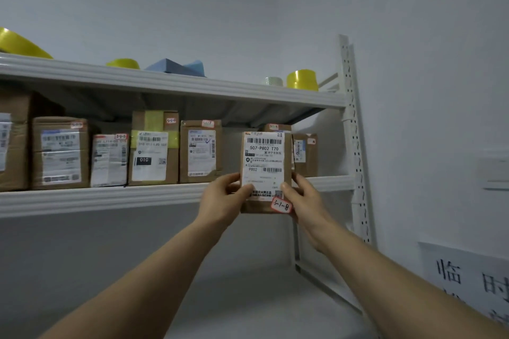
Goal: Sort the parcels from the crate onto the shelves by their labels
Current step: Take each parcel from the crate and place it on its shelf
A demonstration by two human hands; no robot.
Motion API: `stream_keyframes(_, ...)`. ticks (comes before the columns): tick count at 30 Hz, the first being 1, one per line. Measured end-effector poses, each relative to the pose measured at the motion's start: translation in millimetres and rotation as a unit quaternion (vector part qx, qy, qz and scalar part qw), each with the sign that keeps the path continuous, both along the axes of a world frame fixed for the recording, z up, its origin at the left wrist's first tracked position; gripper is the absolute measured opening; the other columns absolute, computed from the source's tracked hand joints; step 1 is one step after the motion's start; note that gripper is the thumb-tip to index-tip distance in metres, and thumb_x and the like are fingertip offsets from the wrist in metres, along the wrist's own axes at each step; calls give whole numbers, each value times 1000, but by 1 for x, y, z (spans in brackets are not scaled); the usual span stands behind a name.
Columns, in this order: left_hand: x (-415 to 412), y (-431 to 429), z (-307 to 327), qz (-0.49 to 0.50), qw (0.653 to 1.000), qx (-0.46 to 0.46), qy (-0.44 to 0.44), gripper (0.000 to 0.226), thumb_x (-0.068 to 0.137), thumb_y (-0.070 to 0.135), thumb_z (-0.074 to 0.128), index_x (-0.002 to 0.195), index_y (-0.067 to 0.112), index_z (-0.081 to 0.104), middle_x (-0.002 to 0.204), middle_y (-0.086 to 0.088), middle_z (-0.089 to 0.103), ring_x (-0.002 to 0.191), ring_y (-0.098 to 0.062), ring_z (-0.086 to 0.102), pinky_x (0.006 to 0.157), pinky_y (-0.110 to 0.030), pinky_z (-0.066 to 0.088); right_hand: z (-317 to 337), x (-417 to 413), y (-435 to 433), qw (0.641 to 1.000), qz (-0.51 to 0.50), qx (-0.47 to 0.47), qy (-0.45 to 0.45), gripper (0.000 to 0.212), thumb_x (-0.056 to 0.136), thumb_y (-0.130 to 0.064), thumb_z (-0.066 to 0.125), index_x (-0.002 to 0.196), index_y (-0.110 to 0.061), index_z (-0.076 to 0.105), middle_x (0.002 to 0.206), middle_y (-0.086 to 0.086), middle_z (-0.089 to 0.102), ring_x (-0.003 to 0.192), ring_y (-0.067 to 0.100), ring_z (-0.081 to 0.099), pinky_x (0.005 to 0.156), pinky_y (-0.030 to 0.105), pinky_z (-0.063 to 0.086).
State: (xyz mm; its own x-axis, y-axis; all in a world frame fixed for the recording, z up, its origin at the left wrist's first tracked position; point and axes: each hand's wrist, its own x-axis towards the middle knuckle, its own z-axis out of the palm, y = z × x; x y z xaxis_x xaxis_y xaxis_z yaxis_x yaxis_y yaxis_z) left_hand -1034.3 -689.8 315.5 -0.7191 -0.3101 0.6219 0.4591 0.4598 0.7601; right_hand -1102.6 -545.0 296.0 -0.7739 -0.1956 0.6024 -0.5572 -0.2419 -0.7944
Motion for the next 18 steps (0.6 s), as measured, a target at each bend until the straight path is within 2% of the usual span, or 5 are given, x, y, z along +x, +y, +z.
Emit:
stream_keyframes(2,-23,5,5,43,999,-27,13,41,89,20,63,129,14,57,117,-4,67,101,-15,64,89,-37,54,6,-24,-1,1000,-13,11,13,28,97,-19,51,122,-30,55,119,-2,65,105,15,64,96,42,51)
stream_keyframes(4,-43,7,12,79,995,-55,22,39,90,19,61,129,15,56,118,-3,65,106,-17,62,94,-41,51,13,-46,-4,999,-29,22,22,34,97,-21,50,130,-27,51,123,-3,63,109,14,61,98,43,49)
stream_keyframes(13,-112,-14,29,164,979,-101,71,29,96,21,52,123,16,62,114,-1,68,105,-18,62,91,-34,52,41,-111,-42,995,-65,47,56,33,99,-18,45,132,-23,49,130,-3,56,118,16,55,100,37,47)
stream_keyframes(18,-136,-27,41,182,977,-96,60,34,94,15,54,128,16,58,117,-2,66,105,-18,61,92,-34,52,55,-145,-63,991,-85,83,65,33,99,-16,46,131,-21,48,131,-2,57,120,17,54,95,31,46)
